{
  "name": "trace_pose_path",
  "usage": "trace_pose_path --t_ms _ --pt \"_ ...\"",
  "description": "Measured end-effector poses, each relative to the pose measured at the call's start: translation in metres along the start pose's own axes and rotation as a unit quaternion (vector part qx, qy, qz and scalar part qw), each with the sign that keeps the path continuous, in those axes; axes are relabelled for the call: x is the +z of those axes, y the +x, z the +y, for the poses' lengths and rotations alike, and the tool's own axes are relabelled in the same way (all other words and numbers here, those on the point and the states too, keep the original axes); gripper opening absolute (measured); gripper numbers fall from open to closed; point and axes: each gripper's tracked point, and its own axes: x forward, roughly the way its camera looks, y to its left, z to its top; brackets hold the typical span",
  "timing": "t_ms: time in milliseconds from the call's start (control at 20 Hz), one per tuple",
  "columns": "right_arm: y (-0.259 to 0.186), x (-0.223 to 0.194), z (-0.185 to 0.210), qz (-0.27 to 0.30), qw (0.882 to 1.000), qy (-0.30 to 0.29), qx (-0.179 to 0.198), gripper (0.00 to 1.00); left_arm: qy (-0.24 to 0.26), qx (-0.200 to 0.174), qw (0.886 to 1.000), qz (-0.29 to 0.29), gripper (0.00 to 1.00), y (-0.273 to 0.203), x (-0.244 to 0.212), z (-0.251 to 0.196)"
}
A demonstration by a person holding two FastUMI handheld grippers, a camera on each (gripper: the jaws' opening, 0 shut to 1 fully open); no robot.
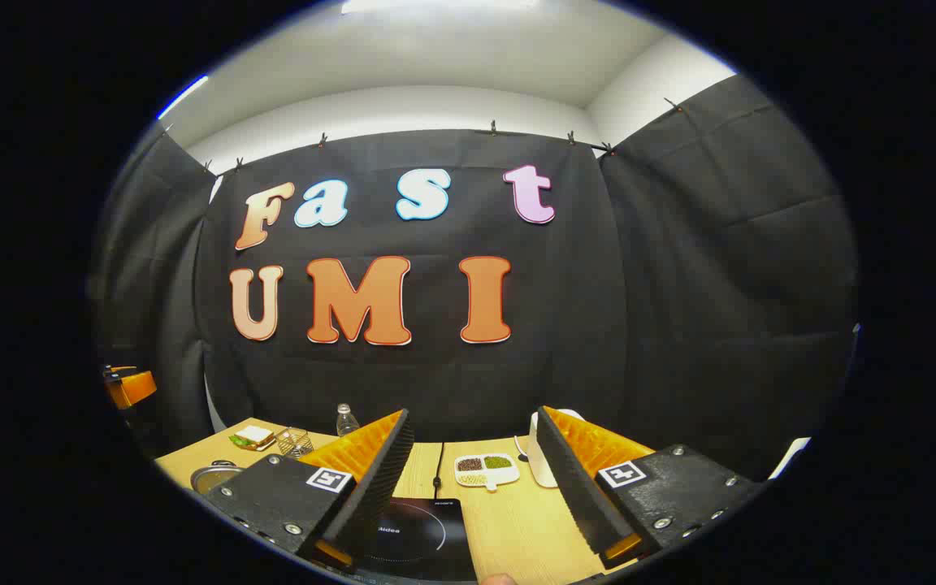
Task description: First push the handle of the pot to place it horizontally, then grasp the pot with both hands and set it on the induction cooktop.
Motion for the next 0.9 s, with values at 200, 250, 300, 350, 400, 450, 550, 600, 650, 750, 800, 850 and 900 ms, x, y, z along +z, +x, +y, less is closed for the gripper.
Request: trace_pose_path --t_ms 200,250,300,350,400,450,550,600,650,750,800,850,900 --pt "-0.002 0.001 0.0 0.0 1.0 0.006 0.003 0.95 0.011 -0.007 1.0 -0.006 0.89 -0.001 0.005 -0.005" --pt "-0.003 0.001 0.0 0.0 1.0 0.005 0.003 0.95 0.012 -0.009 1.0 -0.007 0.89 -0.001 0.006 -0.007" --pt "-0.002 0.0 -0.001 0.001 1.0 0.003 0.002 0.95 0.012 -0.01 1.0 -0.009 0.89 -0.002 0.007 -0.009" --pt "-0.003 0.0 -0.001 0.002 1.0 0.001 0.002 0.95 0.011 -0.012 1.0 -0.009 0.89 -0.002 0.007 -0.011" --pt "-0.004 0.0 -0.001 0.002 1.0 0.0 0.003 0.95 0.011 -0.014 1.0 -0.008 0.88 -0.001 0.006 -0.013" --pt "-0.005 0.0 -0.001 0.002 1.0 -0.001 0.004 0.95 0.013 -0.017 1.0 -0.006 0.88 0.0 0.006 -0.015" --pt "-0.006 0.0 -0.002 0.001 1.0 -0.001 0.004 0.95 0.013 -0.023 1.0 0.003 0.89 0.003 -0.001 -0.02" --pt "-0.006 -0.001 -0.004 0.001 1.0 -0.002 0.002 0.95 0.011 -0.024 1.0 0.004 0.89 0.004 -0.002 -0.02" --pt "-0.006 0.0 -0.005 0.001 1.0 -0.003 0.002 0.95 0.009 -0.024 1.0 0.007 0.88 0.004 -0.004 -0.021" --pt "-0.007 -0.001 -0.007 0.002 1.0 -0.002 0.001 0.95 0.007 -0.024 1.0 0.01 0.89 0.004 -0.007 -0.022" --pt "-0.007 -0.001 -0.007 0.002 1.0 -0.001 0.002 0.95 0.008 -0.024 1.0 0.01 0.89 0.004 -0.008 -0.023" --pt "-0.008 -0.001 -0.006 0.001 1.0 0.001 0.004 0.95 0.01 -0.025 1.0 0.009 0.89 0.004 -0.008 -0.025" --pt "-0.008 -0.001 -0.007 0.001 1.0 0.003 0.005 0.95 0.012 -0.026 1.0 0.007 0.89 0.002 -0.007 -0.026"
